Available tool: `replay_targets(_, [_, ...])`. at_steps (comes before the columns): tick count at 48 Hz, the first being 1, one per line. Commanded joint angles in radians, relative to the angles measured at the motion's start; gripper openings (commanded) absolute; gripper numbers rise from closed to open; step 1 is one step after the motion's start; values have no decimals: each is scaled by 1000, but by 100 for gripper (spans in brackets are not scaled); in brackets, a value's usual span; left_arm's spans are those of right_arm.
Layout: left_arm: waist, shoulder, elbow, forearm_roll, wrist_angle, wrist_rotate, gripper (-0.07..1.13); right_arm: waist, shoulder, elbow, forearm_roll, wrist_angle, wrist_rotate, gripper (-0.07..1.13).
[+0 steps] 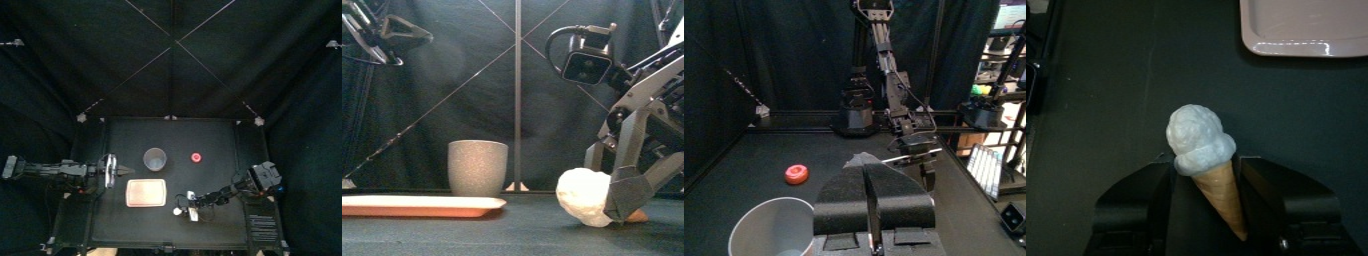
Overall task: Pick the ice cream then place it in the grey bowl
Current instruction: Place ice cream in the grey bowl
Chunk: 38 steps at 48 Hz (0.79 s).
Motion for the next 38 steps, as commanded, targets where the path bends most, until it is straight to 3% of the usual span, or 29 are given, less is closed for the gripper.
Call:
replay_targets(1, [-2, 3, -14, 2, -5, 0, -3, -9, -20, -17, -6, 0, -2, 54])
replay_targets(6, [-2, 3, -14, 2, -5, 2, -3, -41, -37, -28, -21, 2, -2, 47])
replay_targets(13, [-2, 3, -14, 2, -5, 2, -3, -117, -94, -57, -80, 20, -3, 48])
replay_targets(28, [-2, 3, -14, 3, -5, 2, -3, -357, -216, -225, -244, 83, 0, 48])
replay_targets(38, [-2, 3, -14, 2, -5, 2, -3, -472, -166, -371, -268, 83, 5, 48])
